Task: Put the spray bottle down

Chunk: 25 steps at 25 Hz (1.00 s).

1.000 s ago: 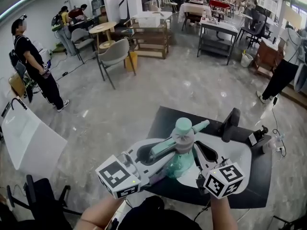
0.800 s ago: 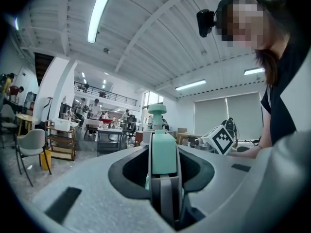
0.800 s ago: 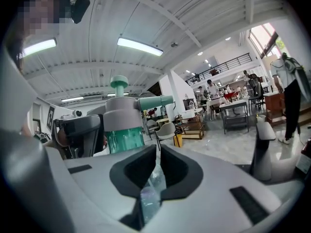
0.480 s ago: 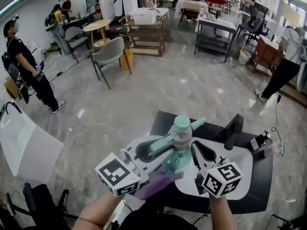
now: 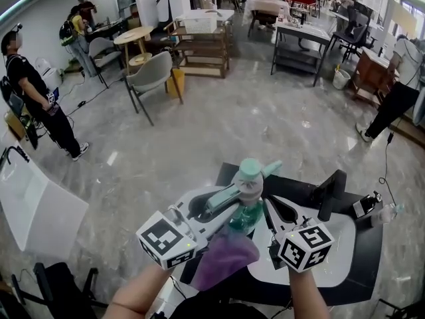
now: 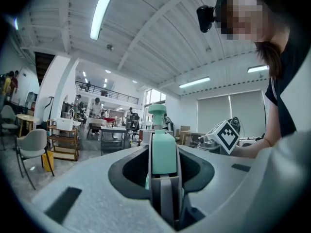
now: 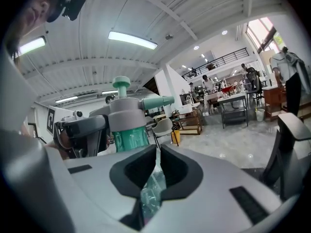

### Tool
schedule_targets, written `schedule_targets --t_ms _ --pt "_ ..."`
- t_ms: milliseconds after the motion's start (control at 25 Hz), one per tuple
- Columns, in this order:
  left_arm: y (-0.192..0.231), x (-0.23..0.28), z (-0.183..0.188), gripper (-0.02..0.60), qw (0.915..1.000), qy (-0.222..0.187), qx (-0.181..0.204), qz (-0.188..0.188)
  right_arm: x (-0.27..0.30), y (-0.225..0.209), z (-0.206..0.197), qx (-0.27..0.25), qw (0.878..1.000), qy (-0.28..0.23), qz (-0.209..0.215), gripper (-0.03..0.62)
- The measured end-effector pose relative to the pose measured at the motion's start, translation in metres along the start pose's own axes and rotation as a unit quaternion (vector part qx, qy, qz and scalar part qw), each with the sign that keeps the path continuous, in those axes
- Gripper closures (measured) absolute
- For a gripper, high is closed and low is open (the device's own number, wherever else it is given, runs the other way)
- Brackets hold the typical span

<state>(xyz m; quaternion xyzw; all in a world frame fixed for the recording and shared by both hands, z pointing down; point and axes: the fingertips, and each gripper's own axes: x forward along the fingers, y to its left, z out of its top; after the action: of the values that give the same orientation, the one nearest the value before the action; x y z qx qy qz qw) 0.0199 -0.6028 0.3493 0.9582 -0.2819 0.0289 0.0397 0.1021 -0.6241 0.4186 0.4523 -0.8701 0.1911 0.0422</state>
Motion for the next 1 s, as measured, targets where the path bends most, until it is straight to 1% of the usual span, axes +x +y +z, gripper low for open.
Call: schedule_targets --t_ms 200,360,640,880,1000 --pt "0.019 0.011 -0.011 0.465 1.0 -0.001 0.0 0.004 0.016 -0.007 -0.006 0.002 1.0 0.008 -0.002 0.585" --pt "0.032 0.016 -0.01 0.465 0.9999 -0.01 -0.004 0.003 0.025 -0.014 -0.005 0.008 1.0 0.01 -0.014 0.585" --pt "0.052 0.026 -0.011 0.465 0.9996 -0.018 0.023 -0.002 0.044 -0.023 -0.001 0.014 0.999 0.006 -0.034 0.585" --pt "0.061 0.032 -0.019 0.465 0.9992 -0.035 0.02 0.002 0.047 -0.032 -0.012 0.02 0.999 0.005 -0.047 0.585" --pt "0.063 0.033 -0.019 0.465 0.9988 -0.039 0.028 -0.003 0.051 -0.032 -0.013 0.026 0.998 0.004 -0.051 0.585"
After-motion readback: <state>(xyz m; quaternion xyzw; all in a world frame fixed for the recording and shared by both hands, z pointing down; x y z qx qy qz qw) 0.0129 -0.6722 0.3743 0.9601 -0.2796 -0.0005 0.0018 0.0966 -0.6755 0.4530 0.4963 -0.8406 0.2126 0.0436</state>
